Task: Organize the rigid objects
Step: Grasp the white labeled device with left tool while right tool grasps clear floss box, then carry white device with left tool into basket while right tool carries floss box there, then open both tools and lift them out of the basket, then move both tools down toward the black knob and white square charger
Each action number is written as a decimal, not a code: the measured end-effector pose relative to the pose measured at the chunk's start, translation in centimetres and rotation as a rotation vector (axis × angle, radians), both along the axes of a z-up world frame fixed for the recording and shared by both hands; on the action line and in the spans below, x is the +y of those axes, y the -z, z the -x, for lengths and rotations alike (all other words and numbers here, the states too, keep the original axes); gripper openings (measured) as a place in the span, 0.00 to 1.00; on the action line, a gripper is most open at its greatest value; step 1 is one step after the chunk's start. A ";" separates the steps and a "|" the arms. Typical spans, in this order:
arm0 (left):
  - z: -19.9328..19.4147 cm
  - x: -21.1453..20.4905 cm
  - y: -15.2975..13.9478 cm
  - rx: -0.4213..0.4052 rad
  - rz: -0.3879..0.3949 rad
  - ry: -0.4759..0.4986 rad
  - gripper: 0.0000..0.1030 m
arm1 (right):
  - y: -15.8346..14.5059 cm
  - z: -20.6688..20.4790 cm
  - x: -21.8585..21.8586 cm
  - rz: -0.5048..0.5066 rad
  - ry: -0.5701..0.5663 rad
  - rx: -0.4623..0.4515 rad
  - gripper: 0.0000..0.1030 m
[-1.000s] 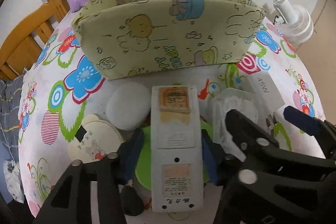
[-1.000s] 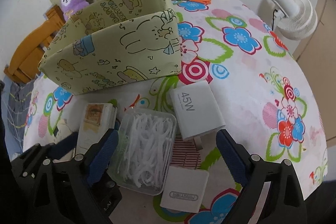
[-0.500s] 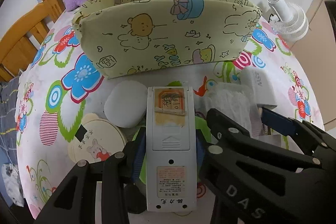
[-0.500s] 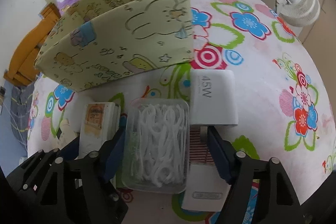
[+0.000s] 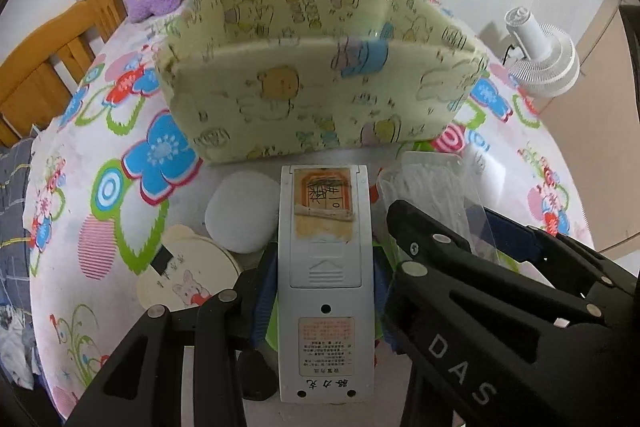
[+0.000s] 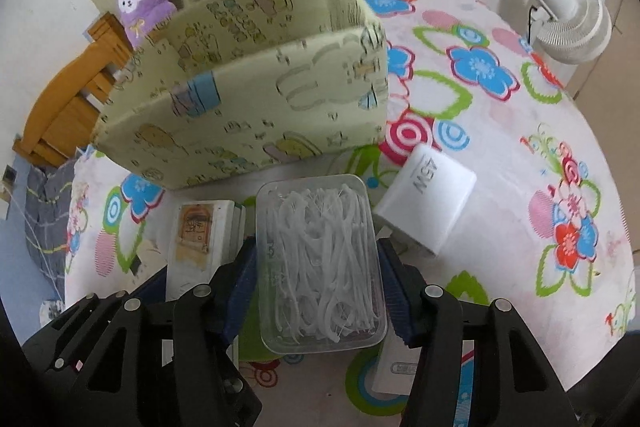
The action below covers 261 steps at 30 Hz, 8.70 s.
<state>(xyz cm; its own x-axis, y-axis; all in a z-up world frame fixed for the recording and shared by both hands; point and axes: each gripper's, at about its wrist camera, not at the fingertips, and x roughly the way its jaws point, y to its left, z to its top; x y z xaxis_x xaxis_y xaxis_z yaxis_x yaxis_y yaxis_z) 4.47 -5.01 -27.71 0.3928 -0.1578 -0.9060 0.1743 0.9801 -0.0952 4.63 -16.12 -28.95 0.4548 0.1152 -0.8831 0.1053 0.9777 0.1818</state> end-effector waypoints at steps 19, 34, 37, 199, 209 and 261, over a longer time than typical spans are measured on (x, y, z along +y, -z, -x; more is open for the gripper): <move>-0.1 0.0 -6.5 -0.098 -0.002 -0.049 0.44 | -7.1 -0.3 0.1 0.042 -0.021 -0.092 0.59; 0.3 -0.1 -11.8 -0.180 0.016 -0.084 0.44 | -13.0 0.0 0.1 0.057 -0.062 -0.177 0.59; 0.3 -0.1 -12.7 -0.194 0.013 -0.089 0.44 | -14.1 0.0 0.1 0.058 -0.065 -0.191 0.59; -2.1 0.2 -14.9 -0.272 -0.050 -0.132 1.00 | -16.3 -2.8 0.1 0.207 -0.045 -0.247 0.90; -0.3 0.3 -13.9 -0.273 -0.013 -0.119 1.00 | -15.5 -0.8 0.3 0.225 -0.054 -0.251 0.90; 6.9 2.9 1.8 -0.103 -0.039 -0.109 1.00 | 0.5 6.4 3.2 0.233 -0.082 -0.191 0.90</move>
